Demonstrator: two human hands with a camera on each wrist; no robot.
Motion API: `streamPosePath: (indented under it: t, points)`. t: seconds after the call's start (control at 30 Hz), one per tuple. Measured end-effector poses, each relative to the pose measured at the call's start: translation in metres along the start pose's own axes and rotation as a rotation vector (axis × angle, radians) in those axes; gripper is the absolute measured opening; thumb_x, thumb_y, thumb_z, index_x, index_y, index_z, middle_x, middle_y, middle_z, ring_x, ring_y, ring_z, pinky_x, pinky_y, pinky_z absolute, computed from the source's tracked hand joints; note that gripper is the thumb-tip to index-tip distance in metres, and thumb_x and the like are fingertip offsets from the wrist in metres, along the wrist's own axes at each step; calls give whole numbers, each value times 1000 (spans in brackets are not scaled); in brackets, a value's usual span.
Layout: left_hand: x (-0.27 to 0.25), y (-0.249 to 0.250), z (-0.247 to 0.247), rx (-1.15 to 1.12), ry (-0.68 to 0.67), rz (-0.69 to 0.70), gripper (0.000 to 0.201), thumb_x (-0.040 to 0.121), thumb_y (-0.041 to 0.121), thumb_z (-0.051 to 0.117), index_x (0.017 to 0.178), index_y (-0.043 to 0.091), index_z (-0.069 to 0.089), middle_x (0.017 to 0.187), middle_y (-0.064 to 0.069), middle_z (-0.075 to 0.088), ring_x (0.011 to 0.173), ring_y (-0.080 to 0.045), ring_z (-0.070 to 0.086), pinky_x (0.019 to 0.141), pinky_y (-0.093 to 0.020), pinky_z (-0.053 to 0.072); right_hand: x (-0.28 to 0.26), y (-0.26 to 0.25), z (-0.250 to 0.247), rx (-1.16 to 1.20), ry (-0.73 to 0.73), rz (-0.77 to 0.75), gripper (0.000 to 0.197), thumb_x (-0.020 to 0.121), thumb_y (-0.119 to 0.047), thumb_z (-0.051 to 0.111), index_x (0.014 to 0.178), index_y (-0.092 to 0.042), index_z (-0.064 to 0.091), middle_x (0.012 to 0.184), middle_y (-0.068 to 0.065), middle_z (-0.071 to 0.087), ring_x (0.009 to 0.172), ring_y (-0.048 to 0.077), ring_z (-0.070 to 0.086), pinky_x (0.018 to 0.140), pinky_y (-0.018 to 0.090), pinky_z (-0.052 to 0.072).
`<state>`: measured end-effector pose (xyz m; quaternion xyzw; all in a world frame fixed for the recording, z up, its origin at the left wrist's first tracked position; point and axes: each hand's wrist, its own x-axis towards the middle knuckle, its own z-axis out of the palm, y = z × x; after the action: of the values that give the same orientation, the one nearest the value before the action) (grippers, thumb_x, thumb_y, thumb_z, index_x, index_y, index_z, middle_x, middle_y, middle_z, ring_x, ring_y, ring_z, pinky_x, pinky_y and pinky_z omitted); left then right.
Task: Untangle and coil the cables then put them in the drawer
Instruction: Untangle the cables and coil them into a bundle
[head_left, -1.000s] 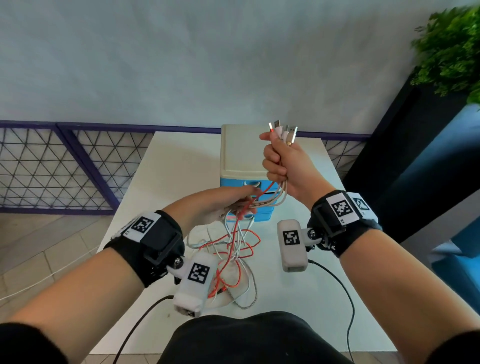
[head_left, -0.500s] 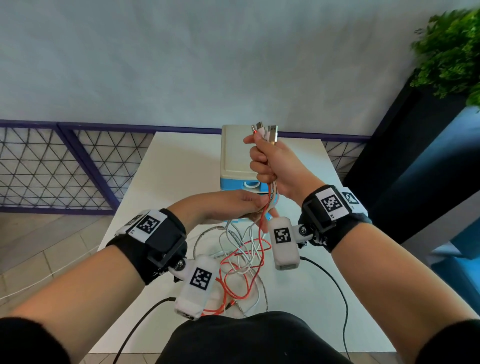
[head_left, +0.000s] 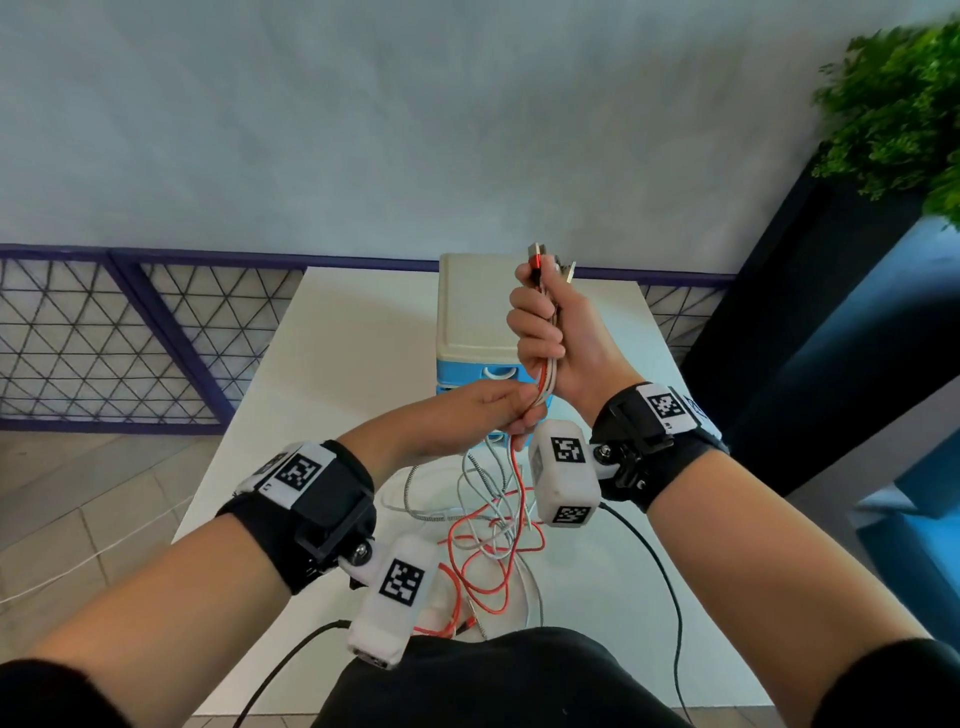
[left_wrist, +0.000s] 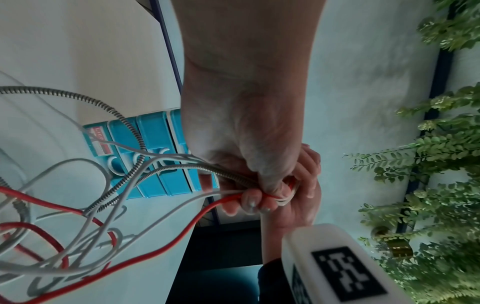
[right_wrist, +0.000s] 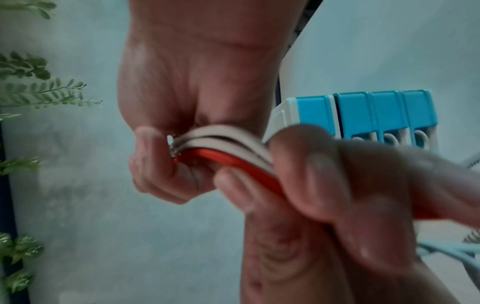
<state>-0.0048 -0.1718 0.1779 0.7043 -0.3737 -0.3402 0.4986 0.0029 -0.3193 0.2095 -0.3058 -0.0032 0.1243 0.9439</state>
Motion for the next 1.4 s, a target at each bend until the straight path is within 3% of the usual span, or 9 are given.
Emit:
streamPosePath:
  t: [0.1, 0.27, 0.47, 0.6, 0.7, 0.83, 0.97, 1.23, 1.4]
  points:
    - [3, -2, 1, 41, 13, -10, 50, 103, 35, 25, 88, -5, 52, 84, -11, 46, 82, -17, 49, 86, -25, 40, 0, 1, -1, 59, -31, 58, 38, 100, -48, 36, 85, -16, 51, 48, -7, 35, 38, 4, 17, 25, 13, 19]
    - [7, -2, -1, 109, 28, 10, 41, 102, 37, 31, 70, 24, 55, 60, 1, 47, 61, -16, 45, 65, -15, 41, -2, -8, -1, -314, 149, 69, 40, 100, -52, 35, 77, -20, 43, 50, -10, 28, 34, 2, 21, 26, 14, 18]
    - [5, -18, -14, 128, -58, -134, 56, 98, 47, 26, 69, 9, 54, 56, 1, 48, 72, -16, 67, 82, -20, 47, -10, -19, -4, -342, 199, 18, 40, 100, -51, 34, 71, -23, 38, 47, -9, 26, 32, 1, 21, 28, 14, 13]
    - [-1, -37, -21, -78, -4, -126, 51, 97, 47, 23, 82, 11, 56, 63, 3, 51, 80, -18, 64, 85, -23, 47, -16, -29, -9, -343, 220, -3, 40, 100, -50, 33, 71, -23, 38, 46, -9, 25, 31, 0, 21, 27, 13, 13]
    - [0, -40, -21, -188, 97, -157, 44, 96, 49, 33, 76, 16, 55, 59, 6, 43, 63, -13, 50, 85, -34, 44, -17, -27, -11, -410, 231, 19, 39, 99, -50, 36, 72, -23, 40, 47, -10, 25, 32, 0, 20, 27, 13, 12]
    - [6, -26, -24, 153, 213, -149, 37, 100, 36, 38, 72, 18, 52, 56, 12, 42, 51, -3, 40, 65, -23, 40, -14, -20, -10, -656, 252, 52, 35, 99, -41, 47, 69, -25, 36, 50, -12, 23, 35, 1, 18, 28, 13, 15]
    - [13, -7, -33, 618, 195, -106, 31, 100, 32, 39, 73, 19, 50, 65, 10, 48, 63, -9, 44, 59, -24, 32, -10, -7, -7, -771, 307, 36, 33, 100, -34, 48, 71, -22, 39, 49, -9, 27, 36, 3, 21, 29, 14, 19]
    - [17, 16, -41, 680, 214, -37, 6, 94, 21, 52, 91, 20, 48, 75, 4, 57, 69, -14, 53, 59, -22, 38, -1, 18, -6, -864, 411, -78, 26, 101, -31, 45, 84, -13, 54, 65, -1, 57, 60, 9, 59, 53, 24, 48]
    - [20, 12, -41, 595, 269, 37, 38, 86, 15, 61, 93, 23, 25, 82, -14, 57, 66, -26, 52, 62, -43, 47, 2, 39, -13, -609, 303, 56, 28, 103, -31, 42, 107, -8, 56, 86, 14, 66, 78, 29, 67, 83, 50, 53]
